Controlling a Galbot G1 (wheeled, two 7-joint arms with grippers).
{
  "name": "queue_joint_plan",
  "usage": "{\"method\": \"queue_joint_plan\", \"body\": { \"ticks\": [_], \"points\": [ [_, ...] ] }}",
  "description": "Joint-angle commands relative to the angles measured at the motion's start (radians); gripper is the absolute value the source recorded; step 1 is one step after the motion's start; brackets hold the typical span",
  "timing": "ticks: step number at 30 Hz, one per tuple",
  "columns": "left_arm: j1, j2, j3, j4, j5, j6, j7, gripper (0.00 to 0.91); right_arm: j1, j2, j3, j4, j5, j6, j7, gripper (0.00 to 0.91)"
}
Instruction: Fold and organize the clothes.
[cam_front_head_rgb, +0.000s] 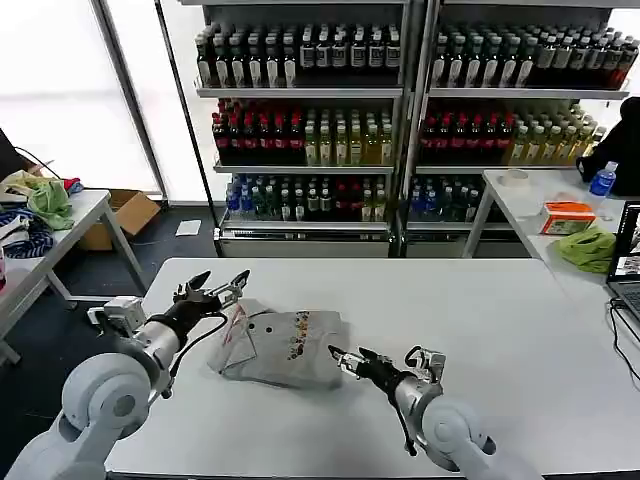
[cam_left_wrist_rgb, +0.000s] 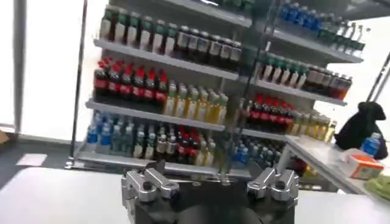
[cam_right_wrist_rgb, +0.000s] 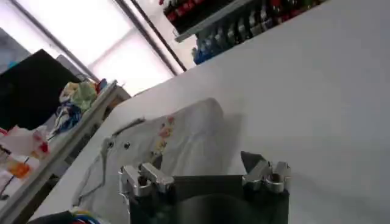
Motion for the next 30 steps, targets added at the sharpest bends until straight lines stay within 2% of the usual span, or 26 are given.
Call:
{"method": "queue_joint_plan", "body": {
  "ticks": [1, 3, 4, 5, 6, 7, 14, 21, 30],
  "points": [
    [0.093, 0.023, -0.126, -0.037, 0.019, -0.003, 0.018, 0.907, 0.076, 0.038, -0.090, -0.133, 0.092, 0.036, -0.028, 0.907],
    [0.098, 0.022, -0.128, -0.037, 0.019, -0.003, 0.018, 0.907, 0.089, 0.052, -0.093, -0.142, 0.114, 0.043, -0.043, 0.907],
    [0.099, 0.022, -0.129, -0.036, 0.019, -0.003, 0.018, 0.907, 0.095, 0.057, -0.095, -0.150, 0.112, 0.046, -0.044, 0.856],
    [0.100, 0.020, -0.129, -0.034, 0.019, -0.003, 0.018, 0.907, 0.106, 0.072, -0.099, -0.170, 0.114, 0.051, -0.044, 0.766],
    [0.100, 0.019, -0.129, -0.033, 0.019, -0.003, 0.018, 0.907, 0.111, 0.080, -0.100, -0.176, 0.122, 0.052, -0.040, 0.413],
    [0.100, 0.017, -0.129, -0.032, 0.019, -0.003, 0.018, 0.907, 0.117, 0.090, -0.101, -0.190, 0.130, 0.058, -0.042, 0.000],
    [0.118, 0.019, -0.145, -0.034, 0.017, -0.003, 0.021, 0.907, 0.115, 0.124, -0.090, -0.187, 0.149, 0.103, -0.091, 0.000],
    [0.131, 0.016, -0.156, -0.033, 0.015, -0.003, 0.023, 0.907, 0.119, 0.132, -0.077, -0.206, 0.110, 0.108, -0.088, 0.000],
    [0.150, 0.008, -0.169, -0.033, 0.014, -0.002, 0.028, 0.907, 0.152, 0.098, -0.072, -0.222, 0.059, 0.030, -0.072, 0.000]
  ]
}}
